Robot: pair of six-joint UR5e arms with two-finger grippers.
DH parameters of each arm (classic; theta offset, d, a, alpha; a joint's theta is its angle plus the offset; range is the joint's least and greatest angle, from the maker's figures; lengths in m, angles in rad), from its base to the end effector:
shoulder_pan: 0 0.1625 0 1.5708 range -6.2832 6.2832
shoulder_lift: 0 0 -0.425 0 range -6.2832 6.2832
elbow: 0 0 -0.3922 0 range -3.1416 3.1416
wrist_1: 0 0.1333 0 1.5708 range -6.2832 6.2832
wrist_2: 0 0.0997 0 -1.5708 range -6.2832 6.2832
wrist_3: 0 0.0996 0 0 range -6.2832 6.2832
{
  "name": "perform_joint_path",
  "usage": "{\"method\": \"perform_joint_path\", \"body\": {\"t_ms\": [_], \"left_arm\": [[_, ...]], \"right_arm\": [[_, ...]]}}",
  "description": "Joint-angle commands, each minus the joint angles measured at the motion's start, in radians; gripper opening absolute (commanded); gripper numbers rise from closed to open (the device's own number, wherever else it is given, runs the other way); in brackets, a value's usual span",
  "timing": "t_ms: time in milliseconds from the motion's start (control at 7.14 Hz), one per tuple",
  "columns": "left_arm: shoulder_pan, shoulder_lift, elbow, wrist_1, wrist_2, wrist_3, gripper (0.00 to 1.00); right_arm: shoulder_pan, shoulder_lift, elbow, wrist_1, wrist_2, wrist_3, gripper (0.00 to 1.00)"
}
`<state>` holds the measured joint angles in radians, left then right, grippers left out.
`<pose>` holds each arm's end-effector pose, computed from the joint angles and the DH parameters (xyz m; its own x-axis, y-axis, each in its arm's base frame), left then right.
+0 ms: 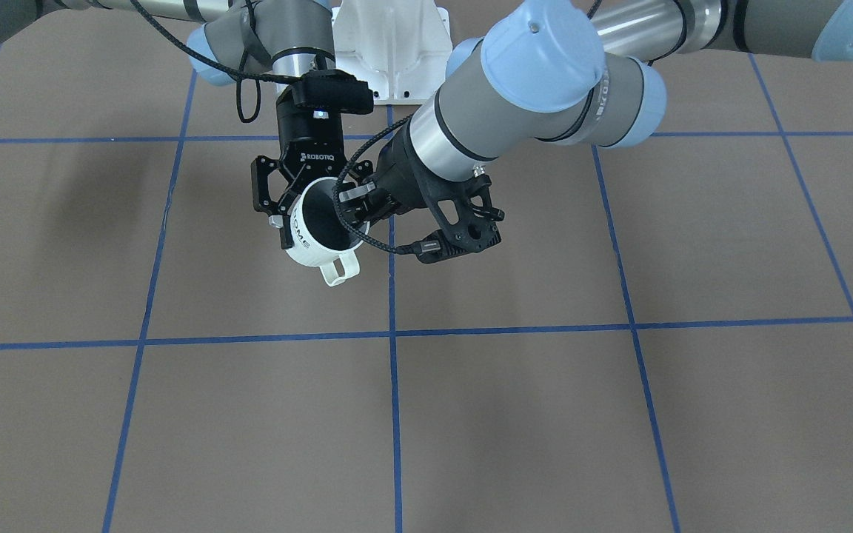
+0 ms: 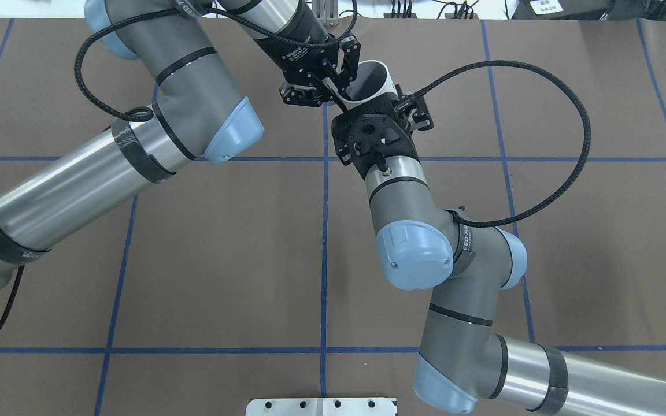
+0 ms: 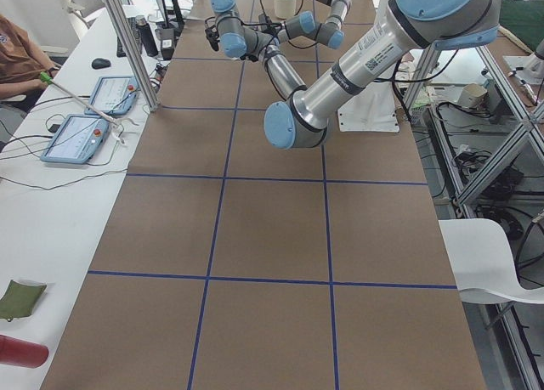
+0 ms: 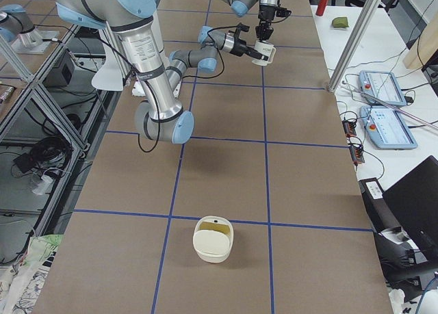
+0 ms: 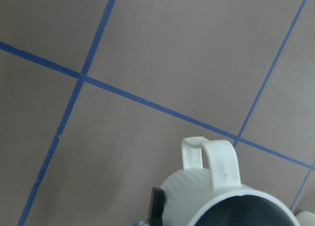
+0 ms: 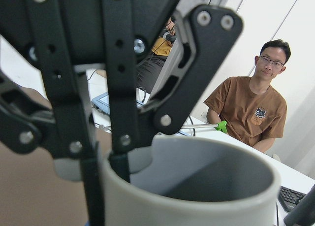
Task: Left arm hands cup to right arm to dump lemon
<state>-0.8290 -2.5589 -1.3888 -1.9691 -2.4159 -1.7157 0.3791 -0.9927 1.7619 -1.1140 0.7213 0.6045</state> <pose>0.4457 -0.5734 0.0440 0.2370 -0.4004 -0.8851 0.0522 0.9150 -0.4000 -0.4893 -0.4189 0.1740 0.9198 -0.2185 0.3260 -0.2537 0.3029 0.9186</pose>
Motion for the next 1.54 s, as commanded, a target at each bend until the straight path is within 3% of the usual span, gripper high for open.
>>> {"method": "perform_joint_path", "body": {"t_ms": [0,420,981,1121,1402], "left_arm": [[-0.002,0.0,-0.001,0.001,0.0,-0.002,0.0],[-0.036,-0.003,0.008,0.009,0.0,0.004,0.0],[-0.212,-0.003,0.14,0.009,0.0,0.088,0.0],[-0.246,0.0,0.171,0.013,0.009,0.144,0.0],[-0.295,0.006,0.185,0.126,0.134,0.328,0.0]], "right_arm": [[0.0,-0.001,0.001,-0.003,0.0,0.0,1.0],[0.0,-0.007,0.001,-0.003,0.0,0.0,1.0],[0.006,-0.001,0.008,-0.003,0.015,0.0,1.0],[0.039,0.0,0.019,-0.003,0.097,0.003,1.0],[0.201,-0.006,0.04,-0.004,0.403,0.052,1.0]]}}
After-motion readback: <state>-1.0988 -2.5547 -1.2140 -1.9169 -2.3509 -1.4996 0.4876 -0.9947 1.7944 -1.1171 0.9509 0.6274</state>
